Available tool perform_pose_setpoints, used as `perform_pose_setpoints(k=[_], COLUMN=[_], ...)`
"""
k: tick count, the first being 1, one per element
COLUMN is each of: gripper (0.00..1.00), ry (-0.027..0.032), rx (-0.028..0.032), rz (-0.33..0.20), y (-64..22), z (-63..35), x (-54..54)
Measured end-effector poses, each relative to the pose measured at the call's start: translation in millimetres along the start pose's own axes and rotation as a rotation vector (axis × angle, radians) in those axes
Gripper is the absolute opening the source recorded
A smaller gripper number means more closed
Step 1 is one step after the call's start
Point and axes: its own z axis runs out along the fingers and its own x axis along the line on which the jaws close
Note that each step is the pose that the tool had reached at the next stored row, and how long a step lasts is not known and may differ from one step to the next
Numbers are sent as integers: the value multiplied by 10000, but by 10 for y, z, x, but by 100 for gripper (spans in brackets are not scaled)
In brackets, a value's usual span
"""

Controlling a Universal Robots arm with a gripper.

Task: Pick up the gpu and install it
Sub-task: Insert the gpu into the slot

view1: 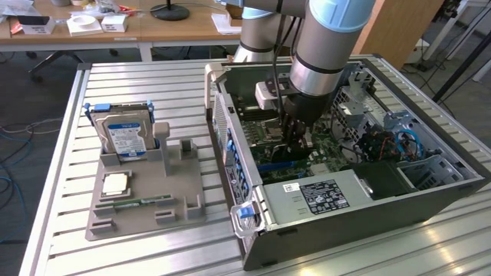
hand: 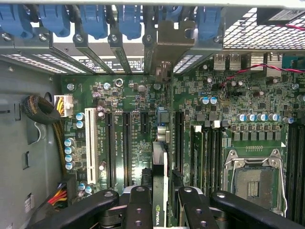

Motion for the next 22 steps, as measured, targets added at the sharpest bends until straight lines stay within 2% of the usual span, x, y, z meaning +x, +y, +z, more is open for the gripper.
perform_pose_setpoints(k=[10, 22], gripper=[26, 26], ry=[-3, -2], rx=[-8, 12], rz=[-212, 24], y=[-1, 1], z=[0, 7], x=[9, -14])
